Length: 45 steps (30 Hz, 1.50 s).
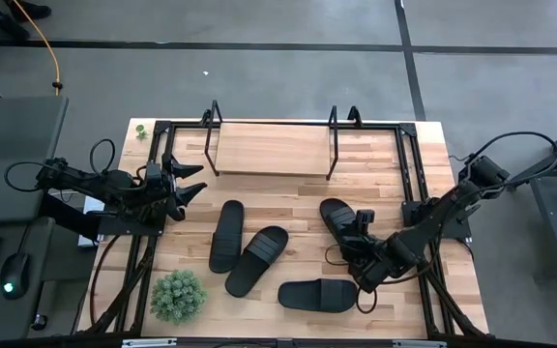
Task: Pick and place slides into the shelf
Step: Put the top right black slipper on the shelf
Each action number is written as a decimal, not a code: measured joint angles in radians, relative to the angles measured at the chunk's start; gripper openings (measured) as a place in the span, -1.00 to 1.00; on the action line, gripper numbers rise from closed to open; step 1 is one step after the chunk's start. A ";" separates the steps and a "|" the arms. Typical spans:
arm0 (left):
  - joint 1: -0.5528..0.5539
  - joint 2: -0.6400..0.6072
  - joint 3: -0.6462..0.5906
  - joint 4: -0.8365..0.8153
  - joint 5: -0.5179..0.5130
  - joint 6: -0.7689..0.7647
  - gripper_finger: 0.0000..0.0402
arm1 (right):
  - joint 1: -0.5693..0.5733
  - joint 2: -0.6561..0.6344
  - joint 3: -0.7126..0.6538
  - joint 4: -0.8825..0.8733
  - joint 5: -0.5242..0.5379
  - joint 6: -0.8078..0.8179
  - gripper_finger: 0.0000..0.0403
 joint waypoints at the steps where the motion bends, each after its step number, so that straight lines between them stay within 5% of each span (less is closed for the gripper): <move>1: 0.000 0.000 0.000 0.000 0.000 0.000 0.22 | 0.000 0.000 0.000 0.011 -0.002 0.000 0.23; 9: 0.000 0.000 0.000 -0.001 0.006 -0.021 0.22 | 0.000 0.000 0.000 0.098 -0.003 -0.050 0.23; 20: 0.000 0.068 0.030 -0.017 0.195 -0.102 0.22 | 0.000 0.000 0.000 0.098 -0.011 -0.055 0.23; 39: -0.004 0.671 0.326 -0.216 0.412 -0.092 0.22 | 0.000 0.000 0.144 -0.102 0.039 -0.069 0.23; 45: -0.083 0.875 0.449 -0.320 0.298 0.023 0.22 | -0.011 0.000 0.150 -0.102 0.035 -0.075 0.23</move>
